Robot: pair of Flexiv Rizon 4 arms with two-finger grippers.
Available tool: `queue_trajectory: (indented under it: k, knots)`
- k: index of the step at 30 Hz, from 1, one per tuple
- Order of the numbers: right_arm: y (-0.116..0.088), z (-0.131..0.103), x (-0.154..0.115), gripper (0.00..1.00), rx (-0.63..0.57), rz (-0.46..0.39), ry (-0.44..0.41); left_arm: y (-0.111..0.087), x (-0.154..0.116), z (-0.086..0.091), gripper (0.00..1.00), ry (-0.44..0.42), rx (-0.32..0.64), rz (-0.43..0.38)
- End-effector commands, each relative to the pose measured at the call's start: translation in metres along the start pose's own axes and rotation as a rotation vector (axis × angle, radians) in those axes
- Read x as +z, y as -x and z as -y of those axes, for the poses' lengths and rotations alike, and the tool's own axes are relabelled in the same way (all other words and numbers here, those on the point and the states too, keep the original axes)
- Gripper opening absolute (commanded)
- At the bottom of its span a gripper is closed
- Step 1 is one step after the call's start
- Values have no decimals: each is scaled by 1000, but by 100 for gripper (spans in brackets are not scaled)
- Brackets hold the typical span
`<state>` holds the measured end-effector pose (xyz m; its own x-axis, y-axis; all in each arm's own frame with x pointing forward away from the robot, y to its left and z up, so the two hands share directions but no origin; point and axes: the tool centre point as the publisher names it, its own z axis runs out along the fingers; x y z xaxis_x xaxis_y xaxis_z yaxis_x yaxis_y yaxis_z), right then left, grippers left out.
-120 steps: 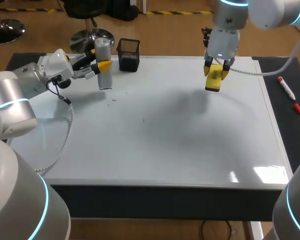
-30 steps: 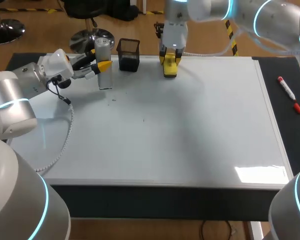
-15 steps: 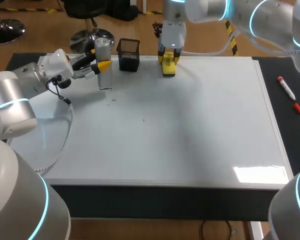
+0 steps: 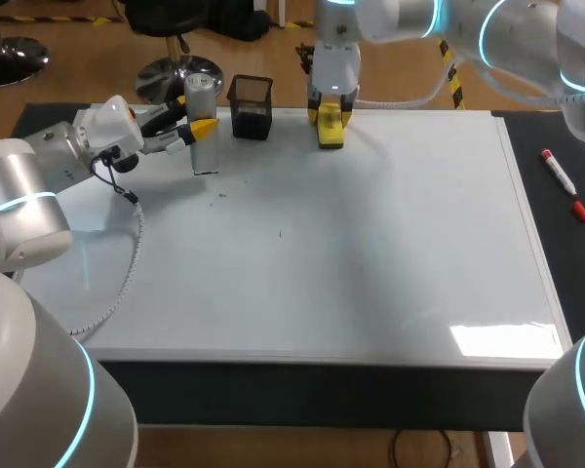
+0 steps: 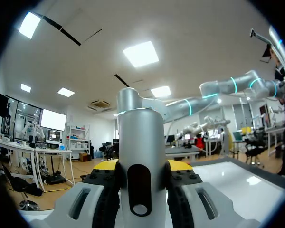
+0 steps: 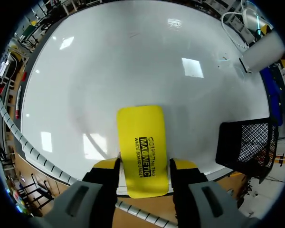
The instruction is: Pick up the inspection probe, press it on each red-marked spot on the whiteboard one by one, put down the probe, pick up the eraser, and wipe off all the red marks.
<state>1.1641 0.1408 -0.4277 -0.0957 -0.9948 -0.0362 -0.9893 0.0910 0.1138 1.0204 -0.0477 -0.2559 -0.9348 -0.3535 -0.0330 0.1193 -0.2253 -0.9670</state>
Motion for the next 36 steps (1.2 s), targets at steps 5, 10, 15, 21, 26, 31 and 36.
queue_trajectory:
  k: [5, 10, 15, 21, 26, 31, 36]
  knots:
    - [-10, -7, -12, 100, 38, -12, -18, 0, 0, 0, 0, -2, 2, 1]
    - [-19, -8, -20, 100, 67, 21, -21, 0, 0, 0, 0, -2, 2, 1]
    - [-29, -10, -30, 100, 104, 20, -45, 0, 0, 0, 0, -2, 2, 1]
    - [-48, -8, -44, 100, 167, 98, -59, 0, 0, 0, 0, -2, 2, 1]
    - [-60, -7, -58, 100, 216, 126, -85, 0, 0, 0, 0, -2, 2, 1]
    - [-68, -5, -73, 100, 269, 182, -90, 0, 0, 0, 0, -2, 2, 1]
    - [-75, -2, -89, 100, 336, 236, -83, 0, 0, 0, 0, -2, 2, 1]
